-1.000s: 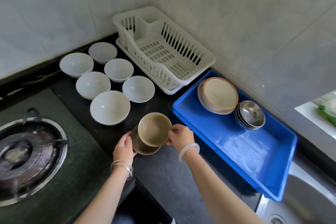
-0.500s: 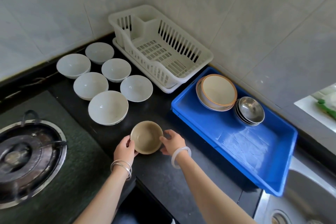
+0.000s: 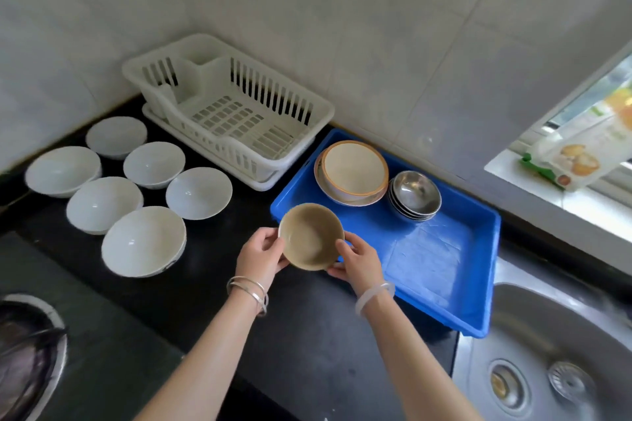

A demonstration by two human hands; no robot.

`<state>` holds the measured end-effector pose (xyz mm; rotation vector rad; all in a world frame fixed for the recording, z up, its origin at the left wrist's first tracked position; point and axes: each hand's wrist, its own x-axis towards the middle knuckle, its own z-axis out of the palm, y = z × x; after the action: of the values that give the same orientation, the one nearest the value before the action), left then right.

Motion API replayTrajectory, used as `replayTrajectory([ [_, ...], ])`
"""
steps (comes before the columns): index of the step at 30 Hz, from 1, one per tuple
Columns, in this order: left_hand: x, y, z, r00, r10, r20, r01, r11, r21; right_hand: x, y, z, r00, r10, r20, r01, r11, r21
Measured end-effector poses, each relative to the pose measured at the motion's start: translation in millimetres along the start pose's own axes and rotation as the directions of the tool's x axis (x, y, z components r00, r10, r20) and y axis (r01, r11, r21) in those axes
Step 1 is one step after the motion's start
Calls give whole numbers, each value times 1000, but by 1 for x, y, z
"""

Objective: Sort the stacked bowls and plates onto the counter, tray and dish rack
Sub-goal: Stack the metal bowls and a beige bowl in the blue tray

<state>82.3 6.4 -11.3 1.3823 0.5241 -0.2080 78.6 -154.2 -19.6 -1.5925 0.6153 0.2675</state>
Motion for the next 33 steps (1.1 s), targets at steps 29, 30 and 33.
replayTrajectory([
  [29,41,-80,304,936,-166,311,58,943,327,86,43,-215,814,189,-549,8,942,336],
  [30,42,-82,308,939,-153,307,53,949,310,89,43,-216,810,183,-557,10,945,326],
  [33,45,-89,320,949,-132,286,56,964,258,101,46,-217,797,179,-576,10,951,309],
])
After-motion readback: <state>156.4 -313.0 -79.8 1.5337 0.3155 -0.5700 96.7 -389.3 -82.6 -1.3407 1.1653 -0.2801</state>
